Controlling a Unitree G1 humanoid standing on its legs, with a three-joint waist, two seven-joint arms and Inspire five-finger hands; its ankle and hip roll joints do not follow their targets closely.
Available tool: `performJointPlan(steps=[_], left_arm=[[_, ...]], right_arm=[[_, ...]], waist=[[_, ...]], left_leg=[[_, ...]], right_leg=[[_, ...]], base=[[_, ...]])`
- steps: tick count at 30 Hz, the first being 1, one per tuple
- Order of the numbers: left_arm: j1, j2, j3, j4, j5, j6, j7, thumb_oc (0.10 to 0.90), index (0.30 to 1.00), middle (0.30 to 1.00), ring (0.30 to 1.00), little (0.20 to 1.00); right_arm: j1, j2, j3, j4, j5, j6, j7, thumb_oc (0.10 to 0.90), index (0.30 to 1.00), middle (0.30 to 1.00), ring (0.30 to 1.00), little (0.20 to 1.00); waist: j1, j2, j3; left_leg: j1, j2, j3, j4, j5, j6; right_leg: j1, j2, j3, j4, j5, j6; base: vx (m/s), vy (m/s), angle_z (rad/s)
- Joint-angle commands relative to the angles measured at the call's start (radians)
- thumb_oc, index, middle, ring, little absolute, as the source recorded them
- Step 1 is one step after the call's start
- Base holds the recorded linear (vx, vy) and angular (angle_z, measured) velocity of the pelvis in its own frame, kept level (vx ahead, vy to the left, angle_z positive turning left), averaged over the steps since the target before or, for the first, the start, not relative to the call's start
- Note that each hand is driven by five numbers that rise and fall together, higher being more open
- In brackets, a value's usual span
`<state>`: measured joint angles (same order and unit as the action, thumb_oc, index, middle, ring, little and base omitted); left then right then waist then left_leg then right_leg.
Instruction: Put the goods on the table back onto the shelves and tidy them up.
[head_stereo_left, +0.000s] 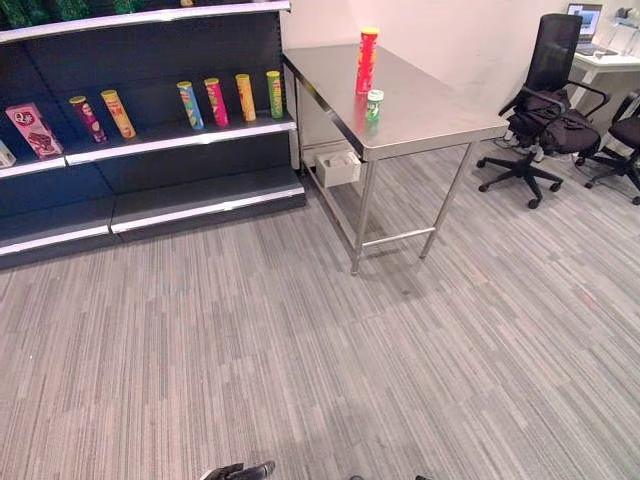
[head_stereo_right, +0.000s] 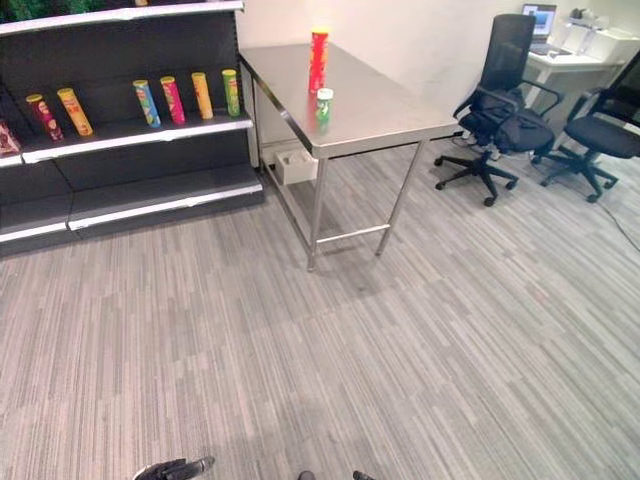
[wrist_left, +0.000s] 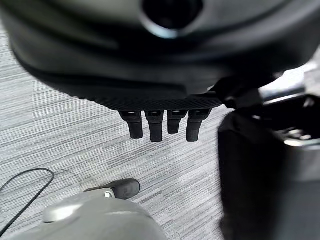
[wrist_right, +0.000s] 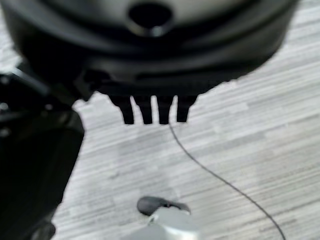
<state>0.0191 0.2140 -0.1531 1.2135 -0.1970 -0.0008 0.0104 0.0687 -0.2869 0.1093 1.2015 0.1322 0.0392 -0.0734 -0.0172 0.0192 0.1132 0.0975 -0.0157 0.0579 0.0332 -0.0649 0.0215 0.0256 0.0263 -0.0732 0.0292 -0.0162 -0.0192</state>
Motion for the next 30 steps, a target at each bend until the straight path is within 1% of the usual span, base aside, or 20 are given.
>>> performJointPlan(steps=[1,6,12,17,24,26,27,30], left_arm=[[-0.032,0.029,0.028,0.008,0.018,-0.036,0.020,0.800,0.900,0.900,0.900,0.900],[-0.039,0.028,0.040,0.020,0.016,-0.037,0.054,0.800,0.900,0.900,0.900,0.900],[-0.038,0.019,0.030,0.041,0.028,-0.032,0.048,0.800,0.900,0.900,0.900,0.900],[-0.040,0.023,0.026,0.035,0.028,-0.033,0.037,0.800,0.900,0.900,0.900,0.900],[-0.043,0.023,0.025,0.041,0.032,-0.029,0.036,0.800,0.900,0.900,0.900,0.900],[-0.044,0.023,0.025,0.034,0.027,-0.029,0.033,0.800,0.900,0.900,0.900,0.900],[-0.052,0.029,0.025,0.013,0.006,-0.031,0.031,0.800,0.900,0.900,0.900,0.900],[-0.057,0.035,0.030,0.006,-0.007,-0.033,0.031,0.800,0.900,0.900,0.900,0.900]], right_arm=[[-0.047,-0.028,0.020,-0.024,0.017,-0.027,-0.027,0.800,0.900,0.900,0.900,0.900],[-0.049,-0.022,0.031,-0.026,0.008,-0.027,-0.038,0.800,0.900,0.900,0.900,0.900],[-0.048,-0.016,0.031,0.007,0.011,-0.021,-0.036,0.800,0.900,0.900,0.900,0.900],[-0.052,-0.019,0.037,-0.003,0.033,-0.028,-0.014,0.800,0.900,0.900,0.900,0.900],[-0.057,-0.027,0.043,-0.007,0.024,-0.025,-0.014,0.800,0.900,0.900,0.900,0.900],[-0.057,-0.029,0.044,-0.009,0.028,-0.024,-0.009,0.800,0.900,0.900,0.900,0.900],[-0.064,-0.032,0.051,-0.017,0.033,-0.026,-0.006,0.800,0.900,0.900,0.900,0.900],[-0.064,-0.032,0.050,-0.034,0.047,-0.030,-0.007,0.800,0.900,0.900,0.900,0.900]], waist=[[-0.006,-0.050,-0.017],[-0.001,-0.053,-0.017],[-0.004,-0.056,-0.018],[-0.004,-0.058,-0.017],[-0.005,-0.059,-0.012],[-0.006,-0.058,-0.007],[-0.003,-0.057,0.008],[-0.002,-0.060,0.012]], left_leg=[[0.011,-0.032,-0.127,-0.120,0.021,-0.045],[0.014,-0.032,-0.133,-0.120,0.022,-0.046],[0.017,-0.030,-0.137,-0.120,0.021,-0.047],[0.021,-0.028,-0.141,-0.120,0.019,-0.047],[0.012,-0.029,-0.146,-0.120,0.021,-0.045],[0.017,-0.025,-0.148,-0.120,0.017,-0.042],[0.014,-0.021,-0.155,-0.120,0.023,-0.036],[0.008,-0.015,-0.148,-0.120,0.023,-0.038]], right_leg=[[0.068,-0.032,0.119,-0.116,0.050,0.120],[0.073,-0.032,0.115,-0.116,0.048,0.119],[0.077,-0.029,0.113,-0.116,0.045,0.117],[0.078,-0.025,0.115,-0.116,0.045,0.115],[0.066,-0.020,0.123,-0.116,0.047,0.114],[0.070,-0.017,0.130,-0.116,0.044,0.111],[0.061,-0.014,0.139,-0.116,0.046,0.104],[0.051,-0.011,0.147,-0.112,0.045,0.098]], base=[[0.00,0.000,0.00],[0.00,-0.003,0.01],[0.00,0.000,0.00],[0.00,-0.006,0.00],[0.01,-0.022,0.00],[0.06,-0.060,-0.03],[0.05,-0.061,-0.04],[0.04,-0.063,-0.05]])
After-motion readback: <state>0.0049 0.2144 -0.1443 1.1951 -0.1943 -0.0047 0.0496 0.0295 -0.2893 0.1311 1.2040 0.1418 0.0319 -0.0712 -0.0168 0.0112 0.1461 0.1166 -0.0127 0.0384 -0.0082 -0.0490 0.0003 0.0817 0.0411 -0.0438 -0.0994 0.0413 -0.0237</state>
